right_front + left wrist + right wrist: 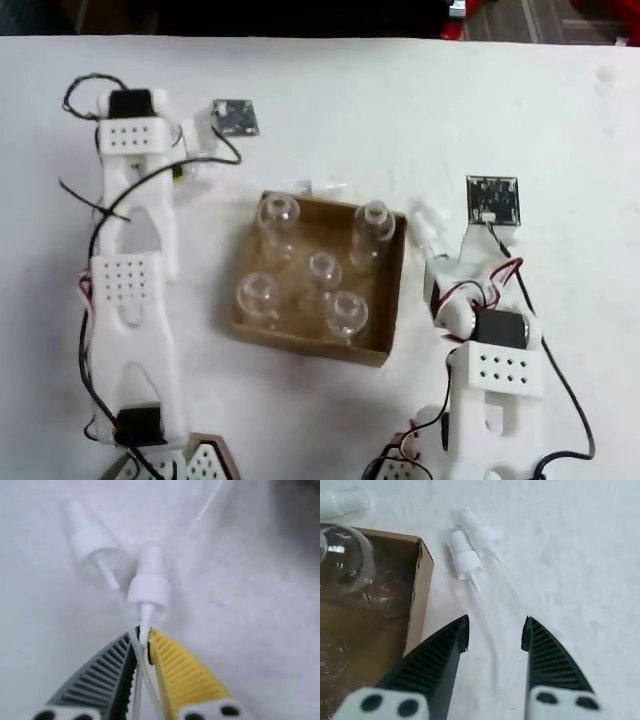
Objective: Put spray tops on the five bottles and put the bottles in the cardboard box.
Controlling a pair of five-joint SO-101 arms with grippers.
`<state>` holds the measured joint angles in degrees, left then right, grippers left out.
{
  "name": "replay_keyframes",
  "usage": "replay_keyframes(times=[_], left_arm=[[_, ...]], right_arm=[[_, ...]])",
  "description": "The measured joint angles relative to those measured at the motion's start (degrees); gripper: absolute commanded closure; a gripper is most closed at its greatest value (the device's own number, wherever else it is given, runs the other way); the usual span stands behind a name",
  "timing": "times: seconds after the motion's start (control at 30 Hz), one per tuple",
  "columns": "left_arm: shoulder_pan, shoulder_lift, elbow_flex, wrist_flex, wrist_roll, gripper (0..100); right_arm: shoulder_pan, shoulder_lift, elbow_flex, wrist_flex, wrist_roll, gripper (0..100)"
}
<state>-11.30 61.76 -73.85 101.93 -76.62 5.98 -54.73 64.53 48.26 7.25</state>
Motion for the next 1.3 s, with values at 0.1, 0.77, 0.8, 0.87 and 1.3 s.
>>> replay_keyframes(times=[0.1, 0.77, 0.8, 0.87, 1.3], left_arm=[[0.00, -12.57, 17.41, -0.09, -4.40, 98], [-8.35, -69.63, 90.02, -21.27, -9.05, 78], [-8.35, -72.18, 90.02, -21.54, -9.05, 78], [-7.12, -76.75, 90.64, -22.33, -9.05, 78], [9.85, -67.87, 101.36, -59.52, 7.12, 78]], right_arm=[[-0.26, -0.09, 0.18, -0.62, 0.00, 84.7], [-0.26, -0.09, 0.18, -0.70, 0.00, 84.7], [-0.26, -0.09, 0.18, -0.70, 0.00, 84.7], [-0.26, -0.09, 0.18, -0.70, 0.00, 84.7], [-0.26, -0.35, 1.23, -0.70, 0.00, 84.7]])
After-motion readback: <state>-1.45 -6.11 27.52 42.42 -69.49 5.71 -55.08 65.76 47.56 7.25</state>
